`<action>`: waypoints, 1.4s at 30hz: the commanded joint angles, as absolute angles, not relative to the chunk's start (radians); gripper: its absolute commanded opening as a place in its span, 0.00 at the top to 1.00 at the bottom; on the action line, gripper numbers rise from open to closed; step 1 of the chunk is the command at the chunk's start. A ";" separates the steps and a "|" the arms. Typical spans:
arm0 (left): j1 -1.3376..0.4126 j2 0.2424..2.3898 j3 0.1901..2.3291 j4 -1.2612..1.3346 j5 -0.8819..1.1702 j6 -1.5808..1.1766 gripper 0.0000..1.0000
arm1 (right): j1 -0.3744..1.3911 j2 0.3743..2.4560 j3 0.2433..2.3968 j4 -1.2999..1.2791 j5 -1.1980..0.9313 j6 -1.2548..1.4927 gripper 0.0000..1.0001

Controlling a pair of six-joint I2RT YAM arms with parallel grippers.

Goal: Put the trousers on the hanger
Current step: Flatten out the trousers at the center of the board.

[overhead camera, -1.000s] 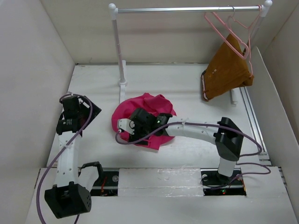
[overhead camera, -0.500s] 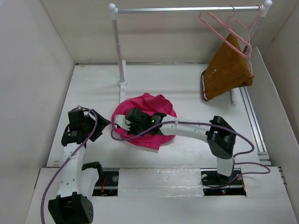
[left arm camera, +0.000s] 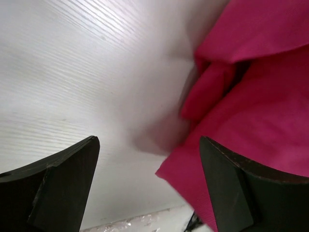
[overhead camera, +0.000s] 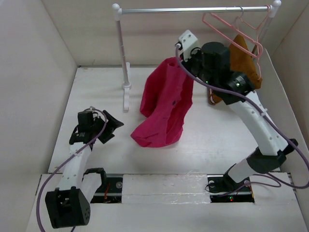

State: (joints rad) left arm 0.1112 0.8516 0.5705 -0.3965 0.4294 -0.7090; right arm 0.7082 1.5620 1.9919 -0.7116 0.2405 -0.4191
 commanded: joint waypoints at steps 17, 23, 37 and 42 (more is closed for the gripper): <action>-0.319 1.023 0.419 0.294 0.434 -1.087 0.01 | 0.664 1.408 2.013 -0.755 0.137 -0.377 1.00; -0.476 1.235 0.462 0.377 0.460 -1.120 0.01 | 0.698 1.414 1.965 -0.709 0.101 -0.351 1.00; -0.605 1.631 0.805 0.108 0.163 -1.020 1.00 | 0.732 1.408 1.982 -0.712 0.088 -0.344 1.00; -0.306 1.258 0.762 -0.093 0.049 -0.951 1.00 | 0.793 1.482 2.040 -0.703 0.012 -0.327 1.00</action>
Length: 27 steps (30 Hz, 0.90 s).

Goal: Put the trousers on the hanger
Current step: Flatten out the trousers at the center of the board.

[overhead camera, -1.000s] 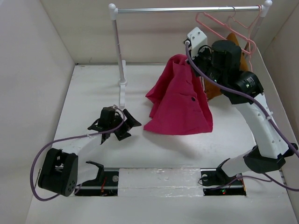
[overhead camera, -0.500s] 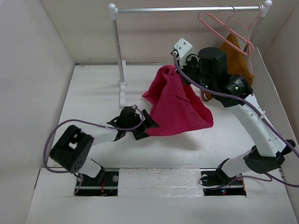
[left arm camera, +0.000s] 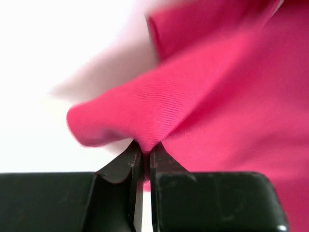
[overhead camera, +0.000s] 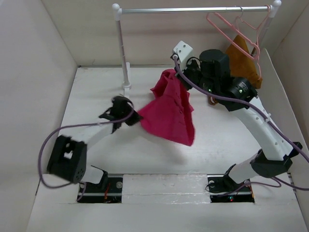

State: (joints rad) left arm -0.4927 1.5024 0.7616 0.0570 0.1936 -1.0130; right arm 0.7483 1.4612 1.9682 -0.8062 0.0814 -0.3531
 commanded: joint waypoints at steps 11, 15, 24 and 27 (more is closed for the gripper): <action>0.063 0.962 1.632 -0.560 -0.091 -0.719 1.00 | 0.796 1.692 2.637 -0.631 -0.417 -0.143 1.00; 0.037 0.942 1.674 -0.563 -0.020 -0.748 1.00 | 0.600 1.485 2.236 -0.393 -0.589 -0.003 1.00; -0.035 0.698 0.884 -0.356 0.367 -0.929 1.00 | 0.147 1.244 1.406 -0.302 -0.767 -0.040 1.00; -0.079 0.660 0.816 -0.380 0.356 -0.905 0.59 | 0.137 1.236 1.362 -0.478 -0.580 -0.187 1.00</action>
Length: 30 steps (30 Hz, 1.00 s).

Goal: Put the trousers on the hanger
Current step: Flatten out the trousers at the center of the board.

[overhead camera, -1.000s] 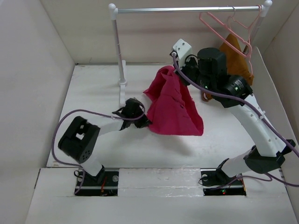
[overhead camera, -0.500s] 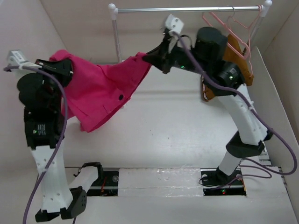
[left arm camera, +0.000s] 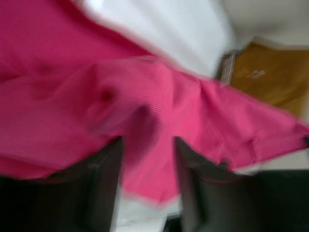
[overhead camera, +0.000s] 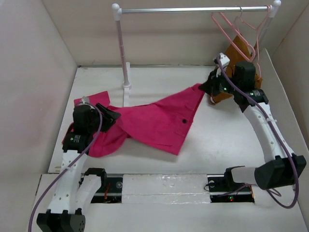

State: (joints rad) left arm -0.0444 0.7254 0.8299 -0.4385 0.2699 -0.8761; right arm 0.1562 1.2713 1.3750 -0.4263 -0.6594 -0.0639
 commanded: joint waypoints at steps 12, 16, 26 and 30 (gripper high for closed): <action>-0.135 0.810 0.828 -0.416 0.256 -0.782 0.23 | 0.320 1.183 1.136 -0.627 -0.124 -0.124 0.09; -0.135 1.022 0.879 -0.357 0.116 -0.727 0.21 | 0.351 1.054 0.915 -0.644 -0.072 -0.066 0.97; -0.293 1.285 0.965 -0.201 0.066 -0.713 0.20 | 0.236 0.933 0.559 -0.563 -0.176 0.078 0.20; -0.400 1.338 1.000 -0.196 0.025 -0.707 0.21 | 0.176 1.000 0.506 -0.505 -0.225 0.097 0.21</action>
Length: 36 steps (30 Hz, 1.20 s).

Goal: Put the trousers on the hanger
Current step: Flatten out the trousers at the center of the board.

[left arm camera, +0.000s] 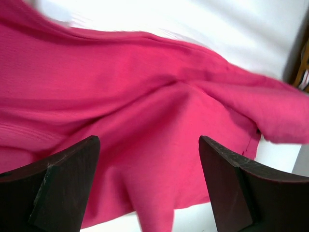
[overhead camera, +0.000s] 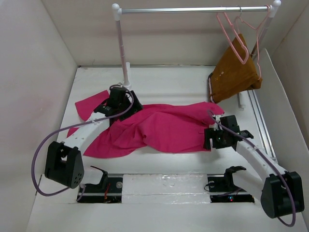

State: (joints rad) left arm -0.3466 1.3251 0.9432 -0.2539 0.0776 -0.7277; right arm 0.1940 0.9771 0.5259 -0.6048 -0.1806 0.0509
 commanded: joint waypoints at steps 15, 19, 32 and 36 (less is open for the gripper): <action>-0.486 1.212 0.969 -0.230 -0.023 -0.675 0.23 | 0.008 0.721 0.609 -0.785 -0.054 0.319 1.00; -0.486 1.183 0.995 -0.282 -0.055 -0.646 0.22 | -0.139 0.611 0.760 -0.998 0.081 0.324 1.00; -0.359 1.069 0.991 -0.357 -0.132 -0.555 0.15 | -0.209 0.661 1.132 -1.388 0.408 0.246 0.19; -0.267 1.060 0.996 -0.394 -0.213 -0.519 0.16 | -0.209 0.718 1.224 -1.120 0.294 0.050 0.26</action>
State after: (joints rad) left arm -0.3256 1.0801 0.9771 -0.3622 -0.1379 -0.5652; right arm -0.2039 0.6884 1.1587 -1.3029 0.3195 0.1902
